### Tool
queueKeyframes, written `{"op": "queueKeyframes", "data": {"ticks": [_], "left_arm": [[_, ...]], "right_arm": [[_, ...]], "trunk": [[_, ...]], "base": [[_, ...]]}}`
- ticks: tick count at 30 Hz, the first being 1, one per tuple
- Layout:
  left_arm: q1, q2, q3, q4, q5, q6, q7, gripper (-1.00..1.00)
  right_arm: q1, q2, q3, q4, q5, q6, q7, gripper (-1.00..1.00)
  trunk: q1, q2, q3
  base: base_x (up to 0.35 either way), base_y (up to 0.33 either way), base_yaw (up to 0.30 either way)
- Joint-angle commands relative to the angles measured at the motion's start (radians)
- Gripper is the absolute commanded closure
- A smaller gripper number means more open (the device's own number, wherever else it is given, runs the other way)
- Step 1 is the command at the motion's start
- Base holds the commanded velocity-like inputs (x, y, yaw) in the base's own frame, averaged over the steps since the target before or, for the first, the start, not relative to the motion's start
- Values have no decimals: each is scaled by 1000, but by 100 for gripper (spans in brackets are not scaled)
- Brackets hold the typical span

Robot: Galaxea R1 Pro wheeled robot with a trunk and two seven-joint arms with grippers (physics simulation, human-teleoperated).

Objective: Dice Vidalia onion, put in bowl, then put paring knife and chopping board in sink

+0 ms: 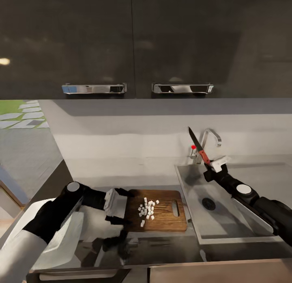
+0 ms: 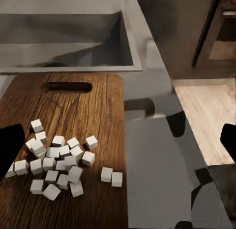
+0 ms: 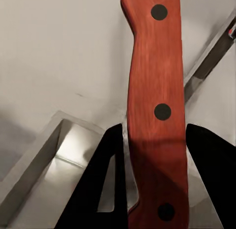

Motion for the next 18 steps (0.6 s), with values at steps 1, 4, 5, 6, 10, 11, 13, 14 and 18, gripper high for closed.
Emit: {"op": "queueKeyframes", "data": {"ticks": [1, 4, 5, 6, 10, 11, 13, 14, 18], "left_arm": [[-1, 5, 38, -5, 27, 25, -59, -100], [-1, 9, 173, -12, 62, 110, -171, -100], [-1, 10, 208, -12, 66, 131, -185, -100], [-1, 10, 245, -13, 68, 150, -193, -100], [-1, 9, 383, -8, 72, 232, -197, -100], [-1, 8, 414, -7, 72, 262, -197, -100], [-1, 8, 478, -7, 74, 330, -197, -100], [-1, 11, 483, -8, 74, 333, -197, -100], [-1, 24, 501, -8, 75, 342, -197, -100]], "right_arm": [[-2, -2, 4, -2, -30, 3, -9, 100], [-2, -5, 2, -2, -74, 6, -7, 100], [-2, -5, 2, -2, -88, 8, -7, 100], [-2, -5, -1, -2, -109, 9, -6, 100], [-2, -6, -72, -3, -258, 44, -3, 100], [-2, -5, -101, -3, -315, 82, -3, 100], [-2, -6, -161, -4, -441, 291, -2, 100], [-2, -6, -165, -4, -446, 308, -2, 100], [-2, -6, -176, -7, -464, 363, -1, 100]], "trunk": [[1, -2, -2], [1, -2, -2], [1, -2, -2], [1, -2, -2], [1, -2, -2], [1, -2, -2], [1, -2, -2], [1, -2, -2], [1, -2, -2]], "base": [[0, 0, 0], [0, 0, 0], [0, 0, 0], [0, 0, 0], [0, 0, 0], [0, 0, 0], [0, 0, 0], [0, 0, 0], [0, 0, 0]]}}
